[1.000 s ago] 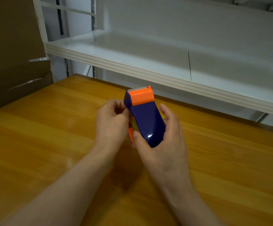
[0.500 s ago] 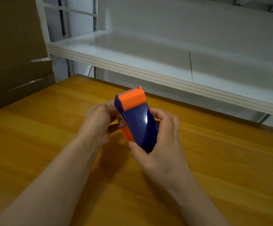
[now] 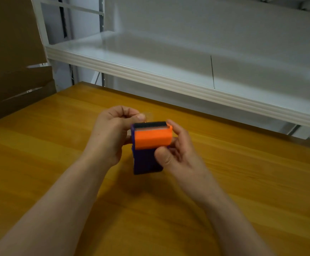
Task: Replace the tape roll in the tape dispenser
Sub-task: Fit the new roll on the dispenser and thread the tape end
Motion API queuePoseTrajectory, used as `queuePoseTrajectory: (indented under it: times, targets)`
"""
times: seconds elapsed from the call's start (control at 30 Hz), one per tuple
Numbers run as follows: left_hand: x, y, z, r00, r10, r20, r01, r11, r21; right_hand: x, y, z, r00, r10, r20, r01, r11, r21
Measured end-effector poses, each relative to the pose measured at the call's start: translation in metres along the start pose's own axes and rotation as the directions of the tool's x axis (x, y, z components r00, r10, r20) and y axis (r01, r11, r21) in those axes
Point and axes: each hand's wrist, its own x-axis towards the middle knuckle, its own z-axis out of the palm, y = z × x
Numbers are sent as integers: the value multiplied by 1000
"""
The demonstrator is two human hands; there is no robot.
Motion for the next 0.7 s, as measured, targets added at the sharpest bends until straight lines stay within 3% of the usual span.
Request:
queuePoseTrajectory:
  times: [0.1, 0.47, 0.7]
  targets:
    - [-3, -3, 5, 998, 44, 45, -48, 995, 91, 2, -2, -6, 998, -8, -57, 17, 988, 151]
    - [-9, -7, 11, 964, 102, 245, -146, 974, 171, -2, -8, -26, 998, -2, 56, -11, 973, 231]
    - [-12, -9, 15, 977, 61, 204, -92, 985, 146, 3, -5, -22, 981, 192, -18, -162, 873, 459]
